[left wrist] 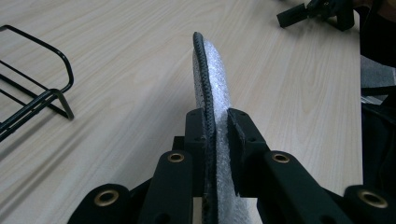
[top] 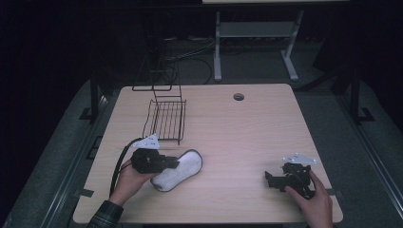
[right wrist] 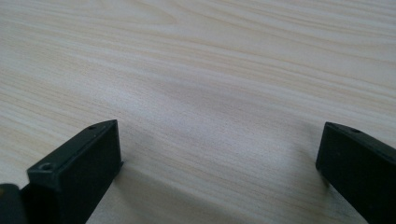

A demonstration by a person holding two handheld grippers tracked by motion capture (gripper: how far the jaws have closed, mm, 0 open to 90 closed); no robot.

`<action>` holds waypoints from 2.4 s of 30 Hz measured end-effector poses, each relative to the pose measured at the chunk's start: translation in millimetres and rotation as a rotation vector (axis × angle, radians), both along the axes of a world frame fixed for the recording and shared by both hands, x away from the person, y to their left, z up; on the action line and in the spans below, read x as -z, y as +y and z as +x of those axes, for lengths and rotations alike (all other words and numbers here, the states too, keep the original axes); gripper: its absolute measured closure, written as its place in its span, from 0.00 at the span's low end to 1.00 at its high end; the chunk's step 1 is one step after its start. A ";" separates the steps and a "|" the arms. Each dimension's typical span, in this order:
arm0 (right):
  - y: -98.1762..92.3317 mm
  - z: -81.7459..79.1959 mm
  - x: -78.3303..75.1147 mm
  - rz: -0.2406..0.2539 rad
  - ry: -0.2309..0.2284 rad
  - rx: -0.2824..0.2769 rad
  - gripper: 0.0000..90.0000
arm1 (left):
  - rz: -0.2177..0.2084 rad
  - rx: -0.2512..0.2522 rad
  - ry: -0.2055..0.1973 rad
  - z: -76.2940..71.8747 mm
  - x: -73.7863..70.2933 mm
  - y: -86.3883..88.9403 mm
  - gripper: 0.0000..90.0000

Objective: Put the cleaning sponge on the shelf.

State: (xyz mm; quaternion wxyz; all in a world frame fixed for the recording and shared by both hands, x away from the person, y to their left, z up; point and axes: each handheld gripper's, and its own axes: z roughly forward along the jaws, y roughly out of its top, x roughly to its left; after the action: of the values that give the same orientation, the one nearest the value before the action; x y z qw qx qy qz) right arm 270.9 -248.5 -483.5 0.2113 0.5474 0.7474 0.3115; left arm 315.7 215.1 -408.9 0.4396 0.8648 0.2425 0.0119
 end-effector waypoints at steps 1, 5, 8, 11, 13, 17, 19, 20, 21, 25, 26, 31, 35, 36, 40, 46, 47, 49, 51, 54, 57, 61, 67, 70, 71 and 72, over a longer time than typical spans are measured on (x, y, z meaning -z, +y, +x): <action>0.0 0.0 0.0 0.000 0.000 0.000 0.00 | 0.001 0.001 -0.001 0.5 -0.9 0.6 0.87; 0.0 0.0 0.0 0.000 0.000 0.000 0.00 | -0.017 -0.009 0.005 1.6 -4.0 2.0 0.88; 0.1 0.0 0.0 0.000 0.000 0.000 0.00 | -0.023 -0.012 0.002 3.2 -7.5 3.5 0.88; 0.0 0.0 0.0 0.000 0.000 0.000 0.00 | -0.036 -0.013 0.002 4.5 -10.9 5.1 0.88; 0.0 0.0 0.0 0.000 0.000 0.000 0.00 | -0.044 -0.012 0.005 5.7 -12.5 6.1 0.88; 0.0 0.0 0.0 0.000 0.000 0.000 0.00 | -0.052 -0.022 0.016 9.4 -14.9 8.6 0.88; 0.0 0.0 0.0 0.000 0.000 0.000 0.00 | -0.057 -0.032 0.012 10.9 -15.9 9.9 0.88; 0.0 0.0 0.0 0.000 0.000 0.000 0.00 | -0.058 -0.034 0.016 12.0 -16.5 10.8 0.88; 0.0 0.0 0.0 0.000 0.000 0.000 0.00 | -0.057 -0.039 0.016 12.7 -17.0 11.3 0.88; 0.0 0.0 0.0 0.000 0.000 0.000 0.00 | -0.063 -0.045 0.013 17.0 -19.7 13.7 0.88; 0.0 0.0 0.0 0.000 0.000 0.000 0.00 | -0.061 -0.047 0.011 18.2 -20.4 14.5 0.88; 0.0 0.0 0.0 0.000 0.000 0.000 0.00 | -0.070 -0.057 0.003 24.2 -23.9 18.1 0.88; 0.0 0.0 0.0 0.000 0.000 0.000 0.00 | -0.076 -0.070 0.001 30.0 -26.8 22.0 0.88; 0.0 0.0 0.0 0.000 0.000 0.000 0.00 | -0.074 -0.073 -0.003 31.5 -27.8 23.4 0.88; 0.0 0.0 0.0 0.000 0.000 0.000 0.00 | -0.080 -0.092 -0.008 37.4 -30.8 28.1 0.88; 0.0 0.0 0.0 0.000 0.000 0.000 0.00 | -0.086 -0.114 -0.009 47.7 -32.8 37.1 0.88; 0.0 0.0 0.0 0.000 0.000 0.000 0.00 | -0.087 -0.121 -0.008 49.1 -33.2 37.9 0.88; 0.0 0.0 0.0 0.000 0.000 0.000 0.00 | -0.089 -0.130 -0.009 52.3 -33.8 39.9 0.88; 0.0 0.0 0.0 0.001 0.000 -0.001 0.00 | -0.090 -0.135 -0.012 55.8 -34.1 41.8 0.88; 0.0 0.1 0.0 0.000 0.000 0.000 0.00 | -0.098 -0.146 -0.015 60.2 -33.8 44.9 0.88; 0.0 0.0 0.0 0.000 0.000 0.000 0.00 | -0.080 -0.156 -0.014 66.3 -34.3 48.0 0.88; 0.0 0.0 0.0 0.000 0.000 0.000 0.00 | -0.079 -0.170 -0.018 74.2 -36.9 52.5 0.88; 0.0 0.0 0.0 0.000 0.000 0.000 0.00 | -0.087 -0.207 -0.008 85.6 -36.8 61.6 0.88; 0.0 0.0 0.0 0.000 0.000 0.000 0.00 | -0.087 -0.223 -0.011 91.6 -35.9 65.9 0.88; 0.0 0.0 0.0 0.000 0.000 0.000 0.00 | -0.091 -0.234 -0.010 94.1 -35.5 67.4 0.88; 0.0 0.1 0.0 0.000 0.000 0.000 0.00 | -0.098 -0.237 -0.009 95.6 -35.1 68.4 0.88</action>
State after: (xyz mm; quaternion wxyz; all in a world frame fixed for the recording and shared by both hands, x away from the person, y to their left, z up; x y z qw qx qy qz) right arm 271.0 -248.5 -483.5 0.2112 0.5476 0.7473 0.3116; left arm 411.3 283.5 -373.8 0.4777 0.8076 0.3412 0.0557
